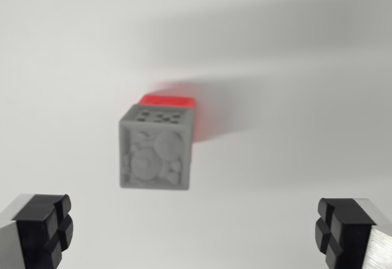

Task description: Destack cube

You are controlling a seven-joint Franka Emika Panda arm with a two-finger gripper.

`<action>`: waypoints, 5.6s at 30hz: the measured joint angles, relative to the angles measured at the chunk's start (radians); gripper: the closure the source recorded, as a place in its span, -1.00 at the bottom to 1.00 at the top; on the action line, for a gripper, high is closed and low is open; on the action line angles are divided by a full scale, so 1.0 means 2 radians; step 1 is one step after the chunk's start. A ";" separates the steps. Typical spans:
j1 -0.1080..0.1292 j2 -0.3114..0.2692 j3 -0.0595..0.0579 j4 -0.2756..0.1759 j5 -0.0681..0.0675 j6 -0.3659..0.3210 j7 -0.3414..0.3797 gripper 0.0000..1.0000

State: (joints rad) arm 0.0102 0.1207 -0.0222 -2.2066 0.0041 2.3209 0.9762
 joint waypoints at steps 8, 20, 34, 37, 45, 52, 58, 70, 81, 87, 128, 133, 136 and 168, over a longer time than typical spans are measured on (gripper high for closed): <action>0.013 0.000 0.005 -0.034 0.000 0.036 0.025 -1.00; 0.026 0.025 0.010 -0.063 0.000 0.090 0.049 -1.00; 0.026 0.090 0.009 -0.066 0.000 0.157 0.049 -1.00; 0.026 0.101 0.009 -0.066 0.000 0.167 0.049 -1.00; 0.026 0.125 0.009 -0.064 0.000 0.188 0.049 -1.00; 0.026 0.135 0.009 -0.062 0.000 0.198 0.049 -1.00; 0.026 0.136 0.009 -0.062 0.000 0.199 0.049 1.00; 0.026 0.136 0.009 -0.062 0.000 0.199 0.049 1.00; 0.026 0.136 0.009 -0.062 0.000 0.199 0.049 1.00; 0.026 0.136 0.009 -0.062 0.000 0.199 0.049 1.00; 0.026 0.051 0.009 -0.067 0.000 0.124 0.049 1.00; 0.026 0.034 0.009 -0.067 0.000 0.105 0.049 1.00; 0.026 0.024 0.009 -0.066 0.000 0.095 0.049 1.00; 0.021 -0.004 -0.005 -0.147 0.000 0.145 0.071 1.00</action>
State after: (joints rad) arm 0.0521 0.1135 -0.0322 -2.5014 0.0043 2.6100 1.1190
